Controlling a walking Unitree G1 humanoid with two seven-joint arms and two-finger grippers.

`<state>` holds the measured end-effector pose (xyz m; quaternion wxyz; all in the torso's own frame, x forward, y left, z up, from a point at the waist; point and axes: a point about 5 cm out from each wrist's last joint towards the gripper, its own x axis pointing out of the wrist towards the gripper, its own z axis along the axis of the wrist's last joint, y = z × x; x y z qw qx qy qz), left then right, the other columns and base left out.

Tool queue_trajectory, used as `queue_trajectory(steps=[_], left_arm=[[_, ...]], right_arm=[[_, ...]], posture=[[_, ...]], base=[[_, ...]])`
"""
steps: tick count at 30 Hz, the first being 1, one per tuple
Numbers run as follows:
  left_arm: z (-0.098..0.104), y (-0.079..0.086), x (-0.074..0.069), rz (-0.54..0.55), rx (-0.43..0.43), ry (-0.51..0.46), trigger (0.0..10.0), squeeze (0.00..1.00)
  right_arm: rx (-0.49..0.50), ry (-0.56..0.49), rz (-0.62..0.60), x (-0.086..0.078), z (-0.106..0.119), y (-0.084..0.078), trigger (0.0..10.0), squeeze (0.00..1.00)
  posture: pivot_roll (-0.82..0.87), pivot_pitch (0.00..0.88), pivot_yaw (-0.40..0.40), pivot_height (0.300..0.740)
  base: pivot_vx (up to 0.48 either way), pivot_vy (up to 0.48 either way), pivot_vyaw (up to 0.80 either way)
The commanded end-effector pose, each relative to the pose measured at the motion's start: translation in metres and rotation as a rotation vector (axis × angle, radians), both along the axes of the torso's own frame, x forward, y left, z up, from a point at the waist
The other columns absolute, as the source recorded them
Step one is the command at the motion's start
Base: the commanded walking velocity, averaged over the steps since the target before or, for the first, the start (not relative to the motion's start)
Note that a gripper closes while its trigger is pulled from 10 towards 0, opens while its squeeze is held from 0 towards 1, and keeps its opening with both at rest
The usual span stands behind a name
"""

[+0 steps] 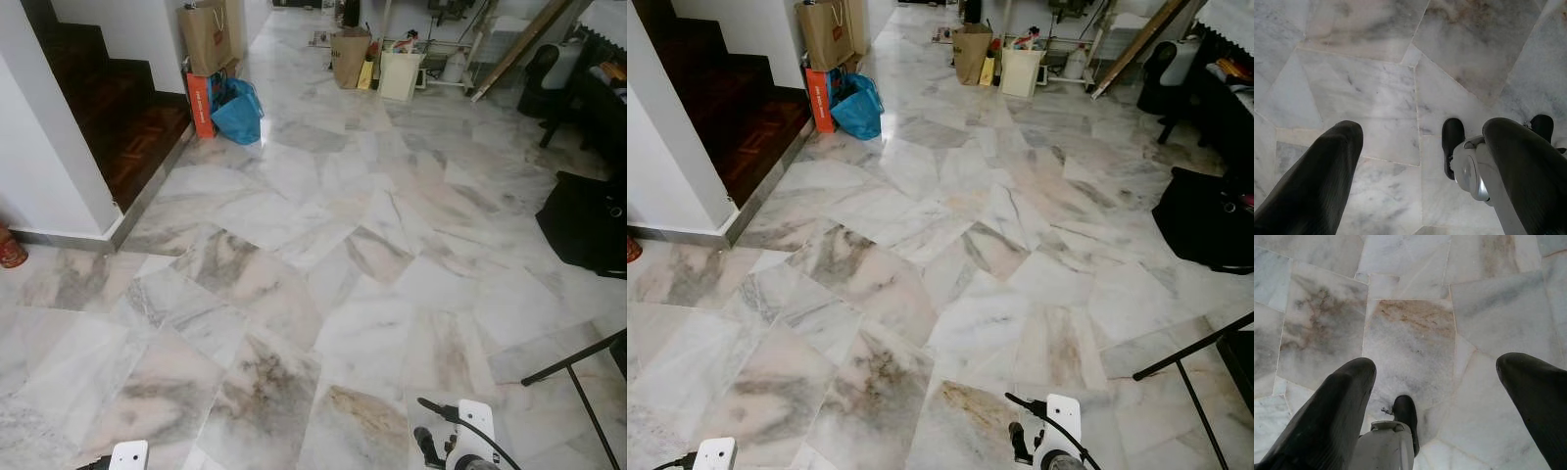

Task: Hang hanger

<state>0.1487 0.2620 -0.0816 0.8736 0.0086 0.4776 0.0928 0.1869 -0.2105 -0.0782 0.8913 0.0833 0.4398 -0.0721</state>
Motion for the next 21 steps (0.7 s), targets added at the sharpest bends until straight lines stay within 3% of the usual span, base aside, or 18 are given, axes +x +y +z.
queue_trajectory(steps=[1, 10, 21], left_arm=[[0.0002, 0.0024, -0.0012, 0.0, 0.006, 0.006, 10.0, 0.0], [0.0002, 0.0017, -0.0002, -0.058, 0.02, 0.032, 10.0, 0.0], [-0.0004, -0.0003, -0.0005, -0.044, -0.005, 0.024, 10.0, 0.0]], right_arm=[[-0.016, -0.009, -0.003, 0.0018, 0.0016, -0.0026, 10.0, 0.0], [-0.061, 0.012, 0.002, 0.0022, 0.0017, -0.0049, 10.0, 0.0], [-0.066, 0.022, 0.012, 0.0015, 0.0015, -0.0061, 10.0, 0.0]], posture=[[-0.07, 0.0, -0.052, 0.74], [-0.07, 0.0, -0.053, 0.74], [-0.06, 0.0, -0.06, 0.74]], base=[[0.0, 0.0, -0.49], [0.0, 0.0, -0.77], [0.0, 0.0, -0.79]])
